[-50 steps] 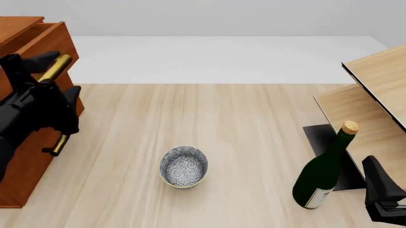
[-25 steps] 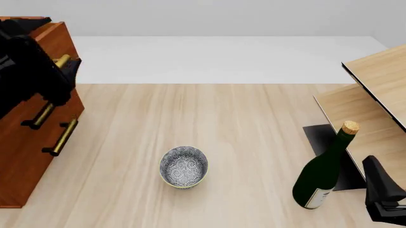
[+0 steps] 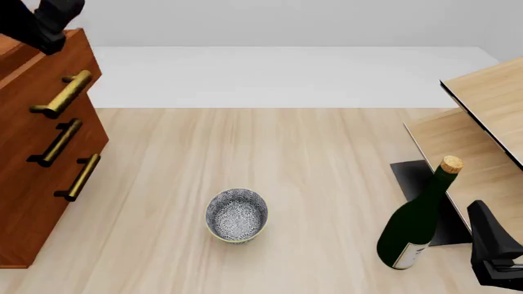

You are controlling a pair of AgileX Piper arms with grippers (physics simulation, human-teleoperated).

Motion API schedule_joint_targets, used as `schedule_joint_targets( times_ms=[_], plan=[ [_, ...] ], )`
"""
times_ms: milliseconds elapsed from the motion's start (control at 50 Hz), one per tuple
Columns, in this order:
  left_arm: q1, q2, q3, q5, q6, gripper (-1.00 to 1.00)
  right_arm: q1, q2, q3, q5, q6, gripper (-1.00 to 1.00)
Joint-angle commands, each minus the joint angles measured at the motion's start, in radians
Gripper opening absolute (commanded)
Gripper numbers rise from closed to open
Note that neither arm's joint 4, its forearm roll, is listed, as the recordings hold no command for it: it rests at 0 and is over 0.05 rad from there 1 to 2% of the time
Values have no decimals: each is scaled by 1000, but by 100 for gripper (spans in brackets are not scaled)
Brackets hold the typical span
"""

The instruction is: Close the bottom drawer of the cabinet and open the top drawer.

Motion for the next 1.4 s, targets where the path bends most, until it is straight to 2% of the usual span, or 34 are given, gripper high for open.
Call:
schedule_joint_targets(
  times_ms=[20, 60, 100, 180, 220, 240, 280, 300, 320, 420, 500, 520, 560, 640, 680, 700, 800, 960, 1400],
  plan=[
    [-9, 77, -206, 212, -245, 100, -1, 0, 0, 0, 1, 100],
    [-9, 94, -246, 254, -304, 100, -1, 0, 0, 0, 2, 100],
    [21, 91, -249, 261, -305, 100, -1, 0, 0, 0, 2, 100],
    [7, 120, -300, 322, -376, 100, -2, 0, 0, 0, 2, 100],
    [33, 120, -309, 337, -390, 100, -2, 0, 0, 0, 1, 100],
    [28, 112, -303, 330, -374, 100, -2, 0, 0, 0, 2, 100],
    [53, 121, -324, 356, -409, 100, -2, 0, 0, 0, 1, 100],
    [45, 120, -328, 360, -403, 100, -2, 0, 0, 0, 1, 100],
    [75, 119, -335, 371, -414, 100, -2, 0, 0, 0, 1, 100],
    [75, 129, -367, 412, -446, 100, -2, 0, 0, 0, 0, 100],
    [102, 145, -401, 456, -502, 100, -2, 0, 1, 0, 0, 100],
    [89, 143, -404, 452, -488, 100, -2, 0, 1, -1, 0, 100],
    [114, 152, -422, 470, -518, 100, -2, 0, 1, -1, 0, 100],
    [104, 161, -436, 484, -532, 100, -2, 0, 1, -1, 0, 100],
    [104, 180, -445, 512, -583, 100, -2, 0, 1, -1, 1, 100],
    [114, 172, -437, 505, -569, 100, -2, 0, 1, -1, 1, 100],
    [135, 182, -424, 527, -619, 100, -1, 0, 2, -2, 0, 100],
    [144, 175, -425, 544, -648, 100, -2, 0, 3, -2, -1, 100],
    [203, 142, -366, 534, -659, 100, -1, 0, 3, -2, -7, 100]
  ],
)
